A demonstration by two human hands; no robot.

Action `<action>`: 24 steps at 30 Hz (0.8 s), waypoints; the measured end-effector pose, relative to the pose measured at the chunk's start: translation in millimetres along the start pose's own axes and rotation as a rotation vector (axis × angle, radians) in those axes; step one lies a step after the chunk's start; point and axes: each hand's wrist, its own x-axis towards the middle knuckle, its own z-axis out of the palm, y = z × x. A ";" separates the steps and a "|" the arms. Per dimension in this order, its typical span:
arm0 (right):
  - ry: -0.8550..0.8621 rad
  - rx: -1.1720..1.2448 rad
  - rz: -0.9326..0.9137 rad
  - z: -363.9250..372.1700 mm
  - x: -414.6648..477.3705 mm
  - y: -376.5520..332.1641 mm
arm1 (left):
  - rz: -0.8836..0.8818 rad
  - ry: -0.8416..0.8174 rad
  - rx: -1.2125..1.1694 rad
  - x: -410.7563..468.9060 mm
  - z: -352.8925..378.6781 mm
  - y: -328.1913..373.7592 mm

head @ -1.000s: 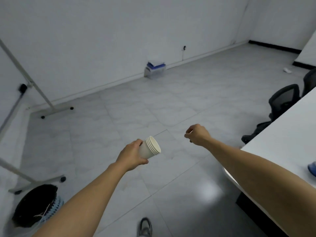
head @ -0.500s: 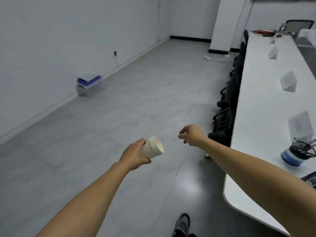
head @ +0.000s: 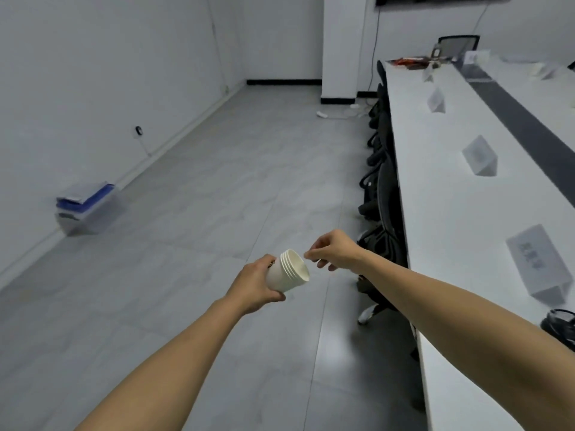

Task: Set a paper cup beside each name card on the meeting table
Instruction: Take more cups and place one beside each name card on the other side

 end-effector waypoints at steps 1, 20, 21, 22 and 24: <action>-0.009 -0.005 0.007 -5.3 7.4 -0.4 | 0.019 -0.016 0.000 13.7 0.3 3.2; 0.405 0.277 0.183 -173.2 161.5 13.2 | 0.490 -0.359 -0.017 346.1 -6.1 97.8; 0.442 0.305 0.204 -182.2 159.9 20.3 | 0.525 -0.392 -0.006 358.6 1.5 108.1; 0.466 0.324 0.221 -189.0 157.7 27.0 | 0.551 -0.416 0.005 366.5 8.2 116.9; 0.509 0.359 0.272 -205.2 151.2 42.1 | 0.593 -0.475 -0.003 381.3 25.4 136.9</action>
